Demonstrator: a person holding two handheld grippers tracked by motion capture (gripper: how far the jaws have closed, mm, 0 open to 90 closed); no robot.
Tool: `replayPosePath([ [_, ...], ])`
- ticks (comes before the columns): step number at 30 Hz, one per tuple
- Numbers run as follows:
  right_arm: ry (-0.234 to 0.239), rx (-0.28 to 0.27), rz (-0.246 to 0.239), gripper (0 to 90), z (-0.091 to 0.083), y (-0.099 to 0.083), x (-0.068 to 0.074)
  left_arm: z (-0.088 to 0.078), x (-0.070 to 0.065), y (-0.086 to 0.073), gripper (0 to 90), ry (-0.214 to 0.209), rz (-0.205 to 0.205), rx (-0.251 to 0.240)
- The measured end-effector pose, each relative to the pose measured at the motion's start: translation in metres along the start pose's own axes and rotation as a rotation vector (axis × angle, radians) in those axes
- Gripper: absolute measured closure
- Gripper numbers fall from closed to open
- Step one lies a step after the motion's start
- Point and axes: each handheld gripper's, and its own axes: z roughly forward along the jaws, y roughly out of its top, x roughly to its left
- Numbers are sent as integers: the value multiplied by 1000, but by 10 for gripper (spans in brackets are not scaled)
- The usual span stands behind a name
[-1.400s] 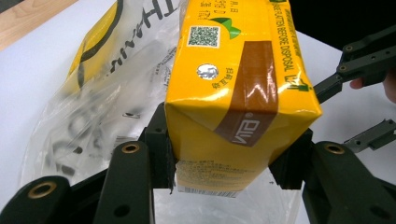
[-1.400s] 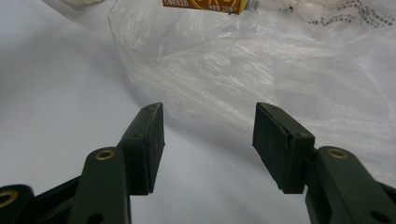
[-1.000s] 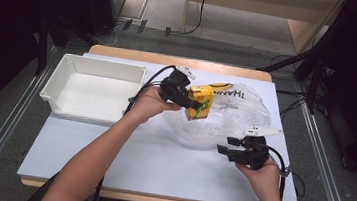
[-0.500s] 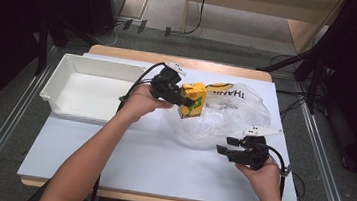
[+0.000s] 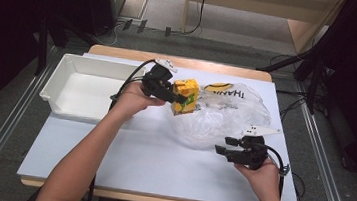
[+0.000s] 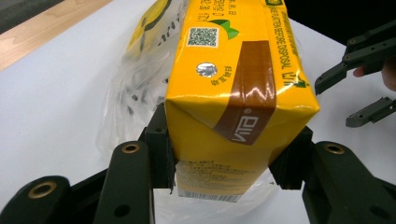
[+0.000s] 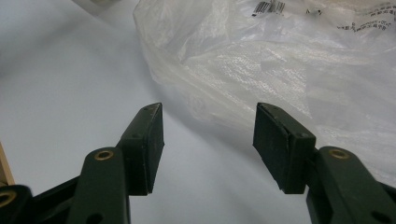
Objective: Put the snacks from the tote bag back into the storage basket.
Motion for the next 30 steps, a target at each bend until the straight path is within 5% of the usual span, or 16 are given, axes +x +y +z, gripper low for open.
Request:
replayPosePath([
  [14, 11, -2, 0, 439, 2, 2, -1, -22, 12, -8, 525, 46, -28, -27],
  [30, 16, 0, 3, 437, 2, 3, -2, -45, 23, -12, 525, 55, -2, -30],
])
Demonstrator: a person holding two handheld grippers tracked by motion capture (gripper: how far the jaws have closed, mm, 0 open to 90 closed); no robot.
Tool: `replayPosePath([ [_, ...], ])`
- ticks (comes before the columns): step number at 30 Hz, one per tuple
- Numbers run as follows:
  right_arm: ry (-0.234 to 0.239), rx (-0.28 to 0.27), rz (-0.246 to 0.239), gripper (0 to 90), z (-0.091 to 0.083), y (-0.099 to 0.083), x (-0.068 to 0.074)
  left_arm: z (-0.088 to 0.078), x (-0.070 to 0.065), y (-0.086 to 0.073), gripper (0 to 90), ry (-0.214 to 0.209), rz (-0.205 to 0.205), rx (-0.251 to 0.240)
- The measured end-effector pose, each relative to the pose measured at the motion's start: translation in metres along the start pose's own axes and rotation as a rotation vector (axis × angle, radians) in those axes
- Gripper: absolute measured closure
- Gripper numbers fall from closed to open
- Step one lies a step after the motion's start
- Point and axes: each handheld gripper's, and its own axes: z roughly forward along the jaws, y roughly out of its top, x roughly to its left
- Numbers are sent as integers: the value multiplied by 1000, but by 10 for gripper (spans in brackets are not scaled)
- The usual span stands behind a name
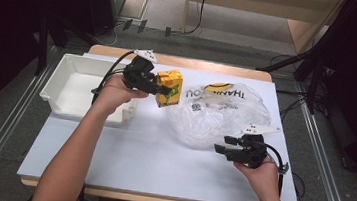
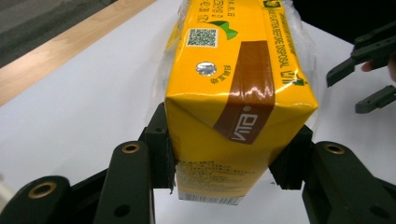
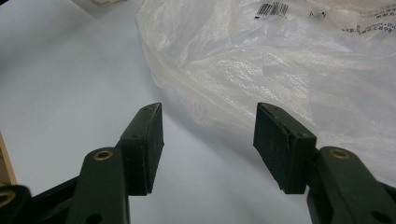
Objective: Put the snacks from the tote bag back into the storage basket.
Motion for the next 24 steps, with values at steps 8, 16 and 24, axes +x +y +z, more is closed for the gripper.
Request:
replayPosePath([
  [8, 4, 1, -1, 437, 1, 0, 0, -10, 9, -4, 525, 10, -19, -16],
  [16, 4, 1, 3, 437, 0, 0, 0, -14, 11, -6, 525, 8, -15, -14],
  [24, 5, -2, 5, 437, 0, 0, 0, -21, 16, -8, 526, 17, -24, -13],
])
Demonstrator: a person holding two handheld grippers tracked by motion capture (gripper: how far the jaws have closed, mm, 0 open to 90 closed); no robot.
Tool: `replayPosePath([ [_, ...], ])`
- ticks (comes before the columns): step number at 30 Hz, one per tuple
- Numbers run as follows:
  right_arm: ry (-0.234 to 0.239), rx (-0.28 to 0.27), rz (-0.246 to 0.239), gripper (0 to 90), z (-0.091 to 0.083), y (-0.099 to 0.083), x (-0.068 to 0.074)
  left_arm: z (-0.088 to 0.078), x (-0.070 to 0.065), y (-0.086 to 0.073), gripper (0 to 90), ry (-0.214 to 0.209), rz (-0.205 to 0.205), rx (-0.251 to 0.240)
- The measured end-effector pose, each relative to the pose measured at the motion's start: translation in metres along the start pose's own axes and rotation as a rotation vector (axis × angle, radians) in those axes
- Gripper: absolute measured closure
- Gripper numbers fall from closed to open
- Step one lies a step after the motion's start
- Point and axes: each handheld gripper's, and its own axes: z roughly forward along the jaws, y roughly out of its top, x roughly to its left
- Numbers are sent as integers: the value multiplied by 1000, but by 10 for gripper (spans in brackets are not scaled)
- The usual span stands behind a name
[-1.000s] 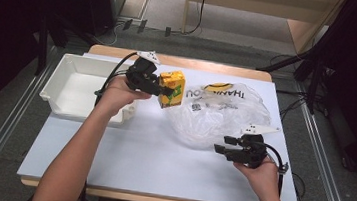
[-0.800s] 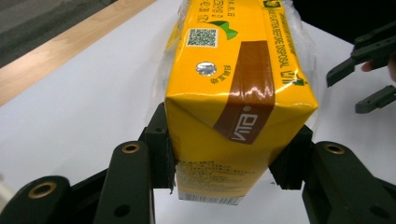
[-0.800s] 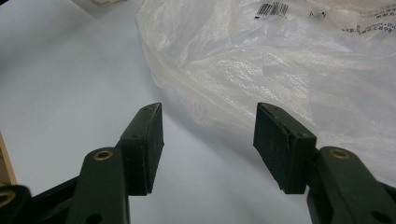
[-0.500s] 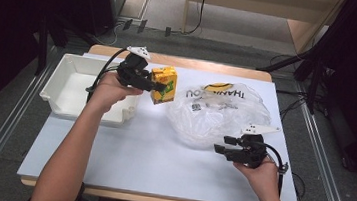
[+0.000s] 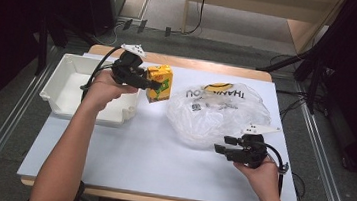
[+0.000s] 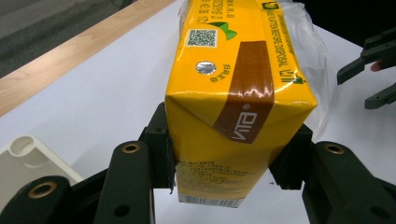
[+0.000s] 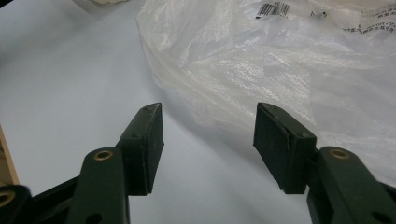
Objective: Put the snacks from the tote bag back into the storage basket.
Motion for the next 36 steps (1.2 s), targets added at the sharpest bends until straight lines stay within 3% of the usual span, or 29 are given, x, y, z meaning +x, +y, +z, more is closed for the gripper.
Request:
replayPosePath([
  [36, 7, 4, -5, 434, 1, 0, 1, -30, 22, -11, 526, 40, -53, -23],
])
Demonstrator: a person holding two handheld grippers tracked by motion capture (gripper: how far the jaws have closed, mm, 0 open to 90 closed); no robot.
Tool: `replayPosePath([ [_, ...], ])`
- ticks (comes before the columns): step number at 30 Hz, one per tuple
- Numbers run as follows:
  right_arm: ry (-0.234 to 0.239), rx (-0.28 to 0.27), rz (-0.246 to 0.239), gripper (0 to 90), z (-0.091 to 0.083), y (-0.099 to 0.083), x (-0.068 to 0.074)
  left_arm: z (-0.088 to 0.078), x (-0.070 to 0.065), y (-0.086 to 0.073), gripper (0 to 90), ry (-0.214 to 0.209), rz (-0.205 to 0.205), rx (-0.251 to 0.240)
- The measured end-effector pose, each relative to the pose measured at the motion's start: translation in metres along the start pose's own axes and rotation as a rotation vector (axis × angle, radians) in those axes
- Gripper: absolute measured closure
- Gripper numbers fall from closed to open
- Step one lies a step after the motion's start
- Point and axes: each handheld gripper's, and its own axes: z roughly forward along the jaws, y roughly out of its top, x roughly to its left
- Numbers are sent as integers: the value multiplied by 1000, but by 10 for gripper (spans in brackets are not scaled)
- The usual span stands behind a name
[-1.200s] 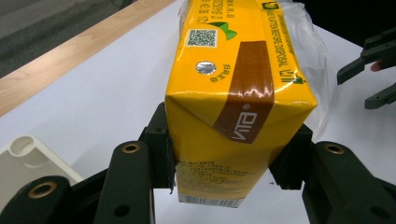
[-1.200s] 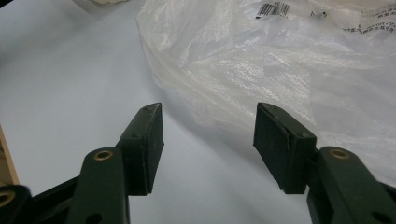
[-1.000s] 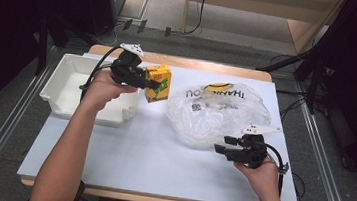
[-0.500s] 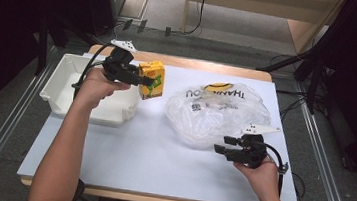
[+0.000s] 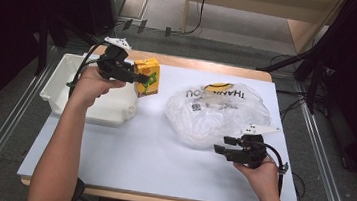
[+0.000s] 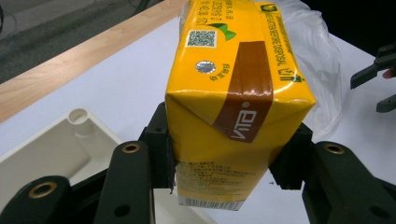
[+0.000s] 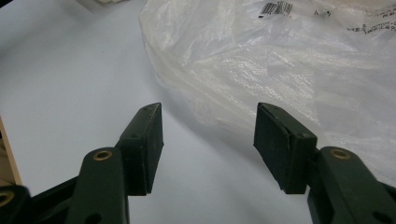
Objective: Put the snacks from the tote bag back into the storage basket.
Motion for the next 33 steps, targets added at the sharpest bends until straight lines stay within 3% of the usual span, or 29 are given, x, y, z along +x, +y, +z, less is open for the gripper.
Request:
replayPosePath([
  [7, -13, -25, -17, 434, -3, 2, 3, -4, 5, -3, 526, 22, -16, -2],
  [33, -6, -15, -5, 434, -1, 1, 1, -24, 25, -16, 525, 114, -76, -14],
])
